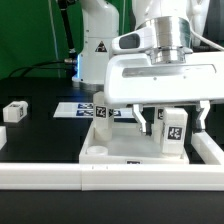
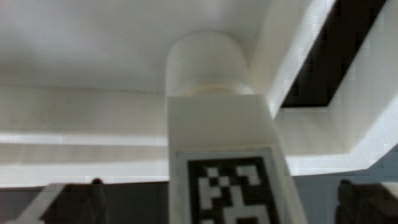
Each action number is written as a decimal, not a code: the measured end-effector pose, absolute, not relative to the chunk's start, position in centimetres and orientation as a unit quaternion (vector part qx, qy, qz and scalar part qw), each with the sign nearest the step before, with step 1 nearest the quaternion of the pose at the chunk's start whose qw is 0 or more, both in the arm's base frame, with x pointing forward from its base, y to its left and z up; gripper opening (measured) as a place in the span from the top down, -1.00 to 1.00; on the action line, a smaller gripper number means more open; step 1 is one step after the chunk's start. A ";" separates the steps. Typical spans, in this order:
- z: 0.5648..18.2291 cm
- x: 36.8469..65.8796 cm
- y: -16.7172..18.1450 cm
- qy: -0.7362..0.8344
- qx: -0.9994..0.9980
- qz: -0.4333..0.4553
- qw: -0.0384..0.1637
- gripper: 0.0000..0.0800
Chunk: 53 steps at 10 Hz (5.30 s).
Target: Assemble square table
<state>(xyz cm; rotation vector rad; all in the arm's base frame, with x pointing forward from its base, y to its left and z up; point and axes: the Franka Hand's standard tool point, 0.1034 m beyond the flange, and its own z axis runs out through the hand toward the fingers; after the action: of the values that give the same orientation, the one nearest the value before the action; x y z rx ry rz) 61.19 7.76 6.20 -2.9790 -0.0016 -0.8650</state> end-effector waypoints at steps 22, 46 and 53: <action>7.4 61.3 8.2 0.313 -0.948 0.034 0.052 0.28; 7.0 62.7 11.5 0.142 -0.989 -0.023 0.021 -0.62; 7.0 62.6 11.7 0.358 -0.933 -0.017 0.028 0.27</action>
Offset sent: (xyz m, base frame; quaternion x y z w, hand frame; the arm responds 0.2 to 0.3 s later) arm 0.0137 -0.0141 0.0290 -0.0888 -0.1382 0.0152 0.9863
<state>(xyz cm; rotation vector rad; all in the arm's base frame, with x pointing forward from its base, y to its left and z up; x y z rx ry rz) 62.65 11.67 7.00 -2.8812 1.1051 -0.0525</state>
